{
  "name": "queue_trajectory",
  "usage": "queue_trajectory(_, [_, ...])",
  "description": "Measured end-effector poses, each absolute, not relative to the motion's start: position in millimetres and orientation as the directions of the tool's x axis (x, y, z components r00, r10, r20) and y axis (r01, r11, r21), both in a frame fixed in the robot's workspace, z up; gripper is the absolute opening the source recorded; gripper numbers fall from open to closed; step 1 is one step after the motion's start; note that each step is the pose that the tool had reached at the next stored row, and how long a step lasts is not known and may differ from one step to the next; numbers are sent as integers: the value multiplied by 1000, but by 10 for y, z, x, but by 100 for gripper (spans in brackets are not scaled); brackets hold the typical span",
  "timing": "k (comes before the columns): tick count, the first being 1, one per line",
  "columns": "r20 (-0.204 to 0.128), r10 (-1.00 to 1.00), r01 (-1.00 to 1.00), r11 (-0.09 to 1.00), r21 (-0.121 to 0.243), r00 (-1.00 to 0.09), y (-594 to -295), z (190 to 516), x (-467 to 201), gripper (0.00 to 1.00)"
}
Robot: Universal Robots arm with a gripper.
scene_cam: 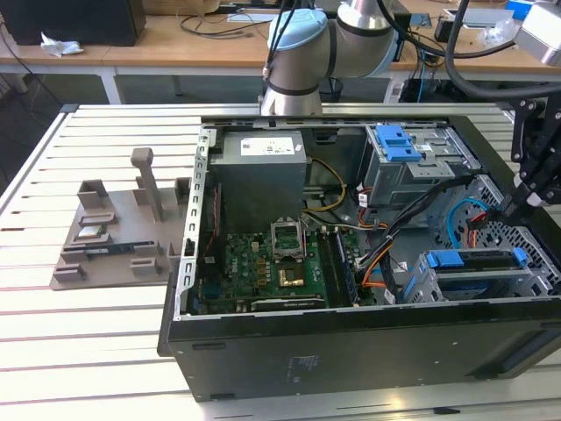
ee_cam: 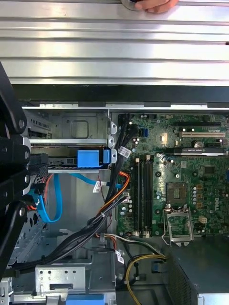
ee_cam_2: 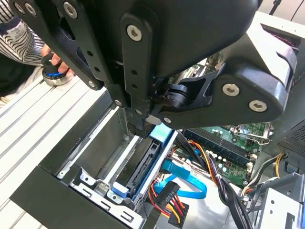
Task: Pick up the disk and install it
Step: 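Insert the disk into the insertion slot, then insert the first disk wire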
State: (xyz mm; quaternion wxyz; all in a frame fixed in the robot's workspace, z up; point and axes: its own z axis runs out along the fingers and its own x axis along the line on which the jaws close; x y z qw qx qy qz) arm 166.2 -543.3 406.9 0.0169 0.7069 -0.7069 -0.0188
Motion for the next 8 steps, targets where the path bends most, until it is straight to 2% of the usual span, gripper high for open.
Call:
queue_trajectory(2, [-3,-1000,-999,0,50,0,-5433,4069,1663,11])
queue_trajectory(3, [-3,-1000,-999,0,50,0,-5433,4069,1664,17])
queue_trajectory(4, [-3,-1000,-999,0,50,0,-5433,4069,1665,29])
queue_trajectory(6, [-3,-1000,-999,0,50,0,-5433,4069,1666,42])
queue_trajectory(8, [-3,-1000,-999,0,50,0,-5433,4069,1667,42])
